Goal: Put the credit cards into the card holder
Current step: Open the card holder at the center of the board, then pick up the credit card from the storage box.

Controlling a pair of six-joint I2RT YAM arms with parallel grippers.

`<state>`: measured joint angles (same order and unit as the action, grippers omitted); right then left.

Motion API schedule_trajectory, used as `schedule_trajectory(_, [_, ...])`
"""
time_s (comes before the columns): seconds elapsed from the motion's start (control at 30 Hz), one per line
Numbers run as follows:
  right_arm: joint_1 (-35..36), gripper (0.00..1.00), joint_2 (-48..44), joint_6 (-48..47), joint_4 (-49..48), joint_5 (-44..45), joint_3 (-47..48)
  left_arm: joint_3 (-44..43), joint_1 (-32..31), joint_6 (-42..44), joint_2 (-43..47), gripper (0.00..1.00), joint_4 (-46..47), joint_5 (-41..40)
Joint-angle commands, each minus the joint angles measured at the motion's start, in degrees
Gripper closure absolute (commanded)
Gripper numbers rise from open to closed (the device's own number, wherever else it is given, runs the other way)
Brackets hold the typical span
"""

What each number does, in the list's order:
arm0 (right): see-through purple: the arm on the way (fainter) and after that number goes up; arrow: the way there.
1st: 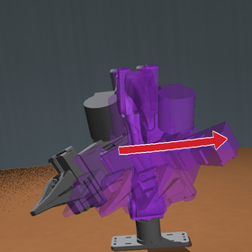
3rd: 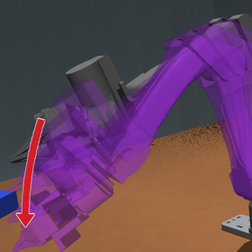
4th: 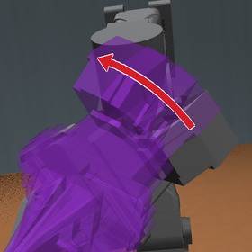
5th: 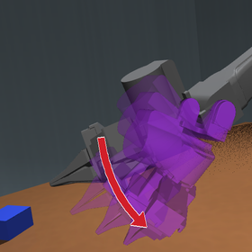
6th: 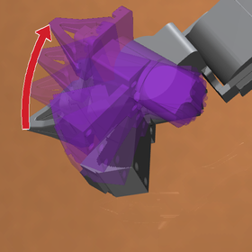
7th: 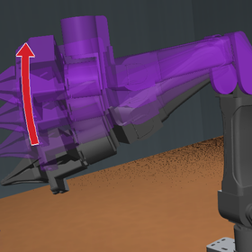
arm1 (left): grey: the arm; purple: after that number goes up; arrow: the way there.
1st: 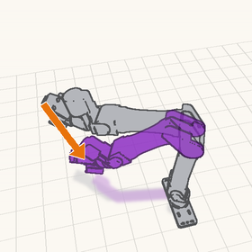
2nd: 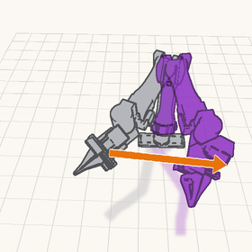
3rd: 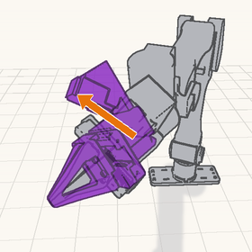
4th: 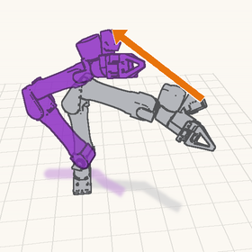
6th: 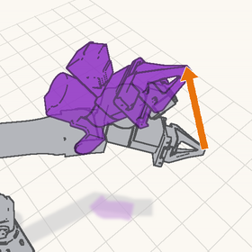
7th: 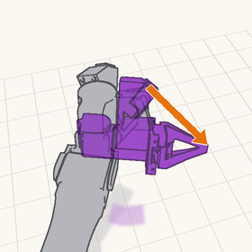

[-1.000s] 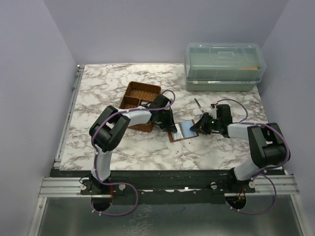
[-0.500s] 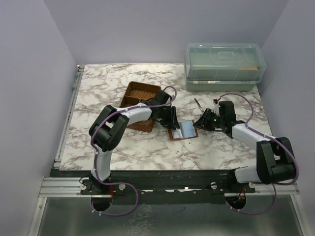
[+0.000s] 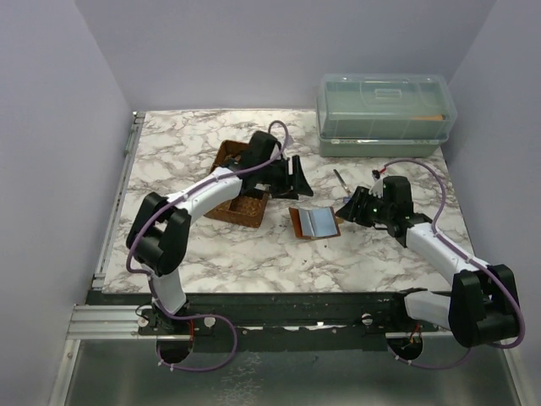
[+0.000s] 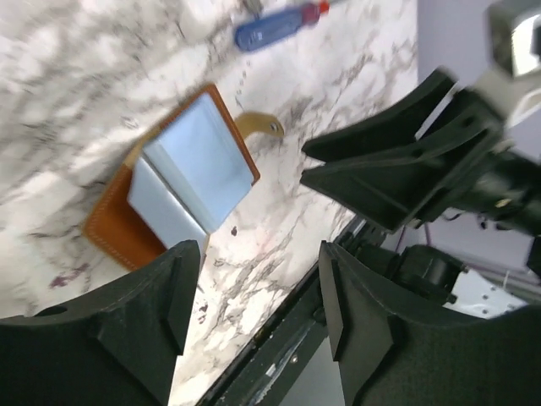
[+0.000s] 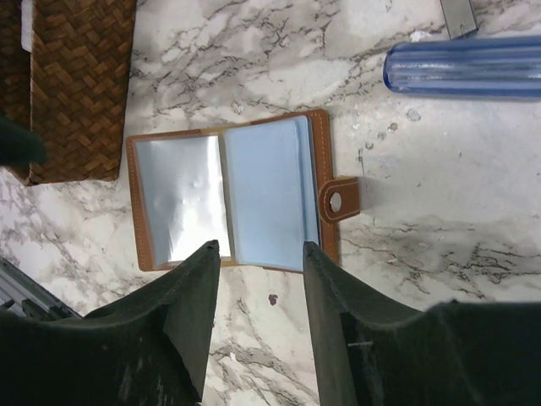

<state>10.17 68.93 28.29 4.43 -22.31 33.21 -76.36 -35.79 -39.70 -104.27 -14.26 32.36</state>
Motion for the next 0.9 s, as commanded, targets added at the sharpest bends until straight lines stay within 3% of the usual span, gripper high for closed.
schedule_trajectory(0.0, [0.4, 0.50, -1.3, -1.6, 0.3, -0.7, -2.0, 1.4, 6.5, -1.6, 6.4, 0.34, -1.7, -1.8])
schedule_trajectory(0.17, [0.3, 0.45, -1.5, -3.1, 0.3, 0.4, -2.3, 6.3, 13.3, -9.7, 12.1, 0.23, -3.5, -12.6])
schedule_trajectory(0.33, [0.3, 0.44, -0.9, -3.0, -1.1, 0.0, -3.5, 9.8, 16.7, -21.1, 13.0, 0.18, -4.4, -23.5])
schedule_trajectory(0.63, [0.4, 0.44, -1.0, -3.0, -2.8, -0.5, -4.7, 7.7, 16.9, -33.3, 4.8, 0.21, -5.1, -26.5])
schedule_trajectory(0.87, [0.4, 0.44, -0.8, -3.2, -3.2, -0.6, -4.9, 7.5, 15.1, -38.1, 2.8, 0.22, -7.4, -36.1])
